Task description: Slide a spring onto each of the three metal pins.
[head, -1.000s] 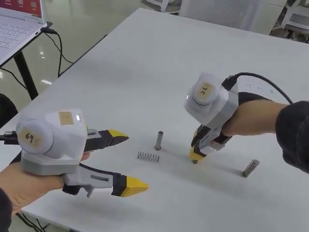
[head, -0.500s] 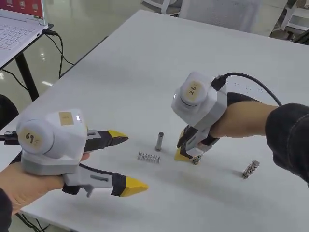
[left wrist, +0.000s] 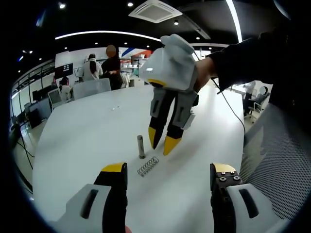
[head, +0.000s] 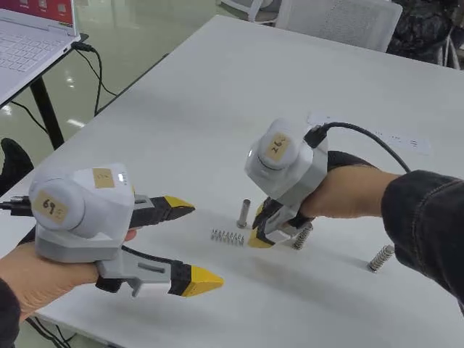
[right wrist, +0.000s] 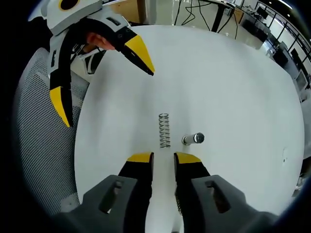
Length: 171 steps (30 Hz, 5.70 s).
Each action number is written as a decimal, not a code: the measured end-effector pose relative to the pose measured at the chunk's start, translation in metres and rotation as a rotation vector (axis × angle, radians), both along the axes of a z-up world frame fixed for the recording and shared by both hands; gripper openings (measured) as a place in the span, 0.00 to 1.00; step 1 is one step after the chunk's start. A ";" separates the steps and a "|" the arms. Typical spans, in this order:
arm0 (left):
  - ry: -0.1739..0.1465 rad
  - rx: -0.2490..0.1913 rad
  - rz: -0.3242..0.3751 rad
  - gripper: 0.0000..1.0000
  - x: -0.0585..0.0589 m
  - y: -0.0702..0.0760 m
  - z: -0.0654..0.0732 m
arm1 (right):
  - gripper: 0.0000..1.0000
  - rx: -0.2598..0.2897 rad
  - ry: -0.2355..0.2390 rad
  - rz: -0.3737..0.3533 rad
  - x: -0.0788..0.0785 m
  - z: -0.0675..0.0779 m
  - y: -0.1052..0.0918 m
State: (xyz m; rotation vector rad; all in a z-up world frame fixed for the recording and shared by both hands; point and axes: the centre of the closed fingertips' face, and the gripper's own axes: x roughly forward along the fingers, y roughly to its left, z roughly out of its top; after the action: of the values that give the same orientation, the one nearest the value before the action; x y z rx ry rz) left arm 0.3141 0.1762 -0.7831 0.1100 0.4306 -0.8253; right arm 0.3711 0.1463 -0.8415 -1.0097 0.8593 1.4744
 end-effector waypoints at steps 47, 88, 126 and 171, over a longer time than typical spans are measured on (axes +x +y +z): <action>0.014 0.009 0.008 0.64 -0.003 0.004 -0.005 | 0.13 -0.027 0.001 0.023 -0.015 -0.014 0.005; -0.060 0.047 -0.190 0.32 -0.013 -0.037 0.013 | 0.12 0.003 0.035 0.140 -0.068 0.064 -0.029; -0.104 0.111 -0.280 0.08 -0.023 -0.054 0.007 | 0.13 0.002 0.022 0.167 -0.081 0.077 -0.032; -0.125 0.035 -0.254 0.08 -0.018 -0.059 0.022 | 0.14 0.042 -0.015 0.203 -0.089 0.089 -0.008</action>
State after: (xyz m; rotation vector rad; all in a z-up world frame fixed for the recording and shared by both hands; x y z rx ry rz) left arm 0.2957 0.1177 -0.7610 0.2510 0.3170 -1.0551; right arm 0.2826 0.1382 -0.7528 -1.1006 0.7289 1.6469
